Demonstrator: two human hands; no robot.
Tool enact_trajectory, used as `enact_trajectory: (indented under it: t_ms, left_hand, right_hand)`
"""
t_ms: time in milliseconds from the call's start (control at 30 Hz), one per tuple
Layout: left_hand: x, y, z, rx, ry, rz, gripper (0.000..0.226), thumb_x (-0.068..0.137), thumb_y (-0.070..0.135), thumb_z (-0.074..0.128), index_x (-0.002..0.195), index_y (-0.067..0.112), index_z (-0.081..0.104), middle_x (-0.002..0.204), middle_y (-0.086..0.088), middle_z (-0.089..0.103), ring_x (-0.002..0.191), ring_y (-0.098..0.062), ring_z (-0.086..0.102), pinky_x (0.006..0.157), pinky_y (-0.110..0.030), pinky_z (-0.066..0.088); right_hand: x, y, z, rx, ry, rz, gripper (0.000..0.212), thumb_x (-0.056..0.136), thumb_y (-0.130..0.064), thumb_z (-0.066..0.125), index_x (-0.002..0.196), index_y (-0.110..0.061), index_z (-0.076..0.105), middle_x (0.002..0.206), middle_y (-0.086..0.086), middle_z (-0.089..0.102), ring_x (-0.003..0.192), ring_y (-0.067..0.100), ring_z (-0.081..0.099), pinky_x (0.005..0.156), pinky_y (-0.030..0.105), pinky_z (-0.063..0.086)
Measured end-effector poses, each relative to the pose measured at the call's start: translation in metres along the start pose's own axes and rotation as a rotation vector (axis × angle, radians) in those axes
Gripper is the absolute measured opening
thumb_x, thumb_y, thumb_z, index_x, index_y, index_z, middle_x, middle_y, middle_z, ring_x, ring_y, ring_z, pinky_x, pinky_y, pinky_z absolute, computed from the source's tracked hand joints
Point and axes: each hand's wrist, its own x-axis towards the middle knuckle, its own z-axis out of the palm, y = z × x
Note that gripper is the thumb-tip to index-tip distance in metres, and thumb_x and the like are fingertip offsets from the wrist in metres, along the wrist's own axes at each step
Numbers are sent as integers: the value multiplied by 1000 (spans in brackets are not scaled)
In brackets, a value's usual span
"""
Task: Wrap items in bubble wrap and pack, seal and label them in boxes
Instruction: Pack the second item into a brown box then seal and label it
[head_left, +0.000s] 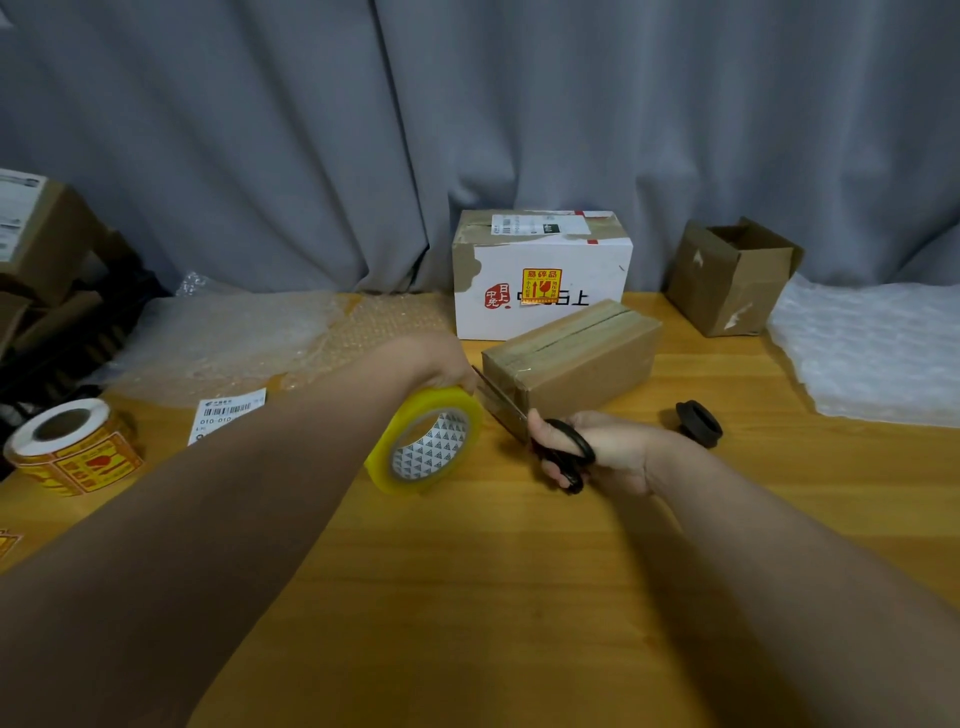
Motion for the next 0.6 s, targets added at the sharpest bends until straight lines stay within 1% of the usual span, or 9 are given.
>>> enact_trajectory:
  t_ms: [67,133,167,233,300,367,467,533,600]
  left_hand:
    - [1,-3,1,-17,7,4,19,85,30,63,80,12,59,72,-2,52,64,-13,48,64,-29,40]
    - [2,-7,2,-54,3,13,18,84,31,64,80,13,61,75,-4,55,67,-14,50,65,-29,41]
    - [1,-8,2,-78,2,11,18,83,30,64,83,12,63,78,-5,57,69,-15,51,66,-29,42]
    - [-2,-12,3,-179,1,3,20,83,25,65,96,10,66,83,-6,58,78,-18,54,73,-32,45]
    - [-6,-15,3,-322,13,-32,29,84,20,66,109,5,65,80,-3,55,84,-21,53,79,-33,45]
    - [-13,-19,4,-345,53,-32,31,84,20,65,112,5,64,74,2,52,77,-18,54,75,-30,45]
    - [-28,-26,6,-380,101,35,23,86,24,65,103,10,68,75,4,56,70,-11,53,63,-24,42]
    - [-42,-31,8,-455,138,99,18,87,27,65,95,12,70,83,1,64,75,-11,55,61,-22,40]
    - [-54,-35,11,-543,177,136,20,88,27,65,96,11,70,92,-1,67,77,-7,55,62,-17,41]
  right_hand:
    - [1,1,1,-1,14,-13,48,75,-58,57,86,-12,55,51,-3,50,51,11,42,61,26,38]
    - [3,3,2,-46,83,-38,42,71,-55,63,69,-13,56,45,-3,49,47,11,41,61,30,36]
    - [4,5,3,-71,123,-41,42,69,-54,66,63,-14,55,44,-3,49,45,12,42,60,30,35]
    - [5,6,3,-99,177,-25,46,62,-55,71,63,-13,55,46,0,51,46,13,44,55,28,37]
    - [5,6,2,-155,195,4,46,64,-52,76,71,-10,57,51,1,55,48,13,48,52,26,40]
    - [5,2,3,-368,230,51,45,69,-45,80,88,-10,59,66,1,60,60,15,55,60,28,47]
    - [5,-8,11,-872,324,130,65,73,-45,79,117,-13,44,105,3,54,100,24,54,86,34,46]
    - [4,-13,20,-1032,329,212,75,73,-44,79,124,-10,35,120,10,50,112,29,50,92,37,44]
    - [3,-18,28,-1131,305,283,83,71,-45,80,128,-8,33,126,14,46,117,32,48,93,38,43]
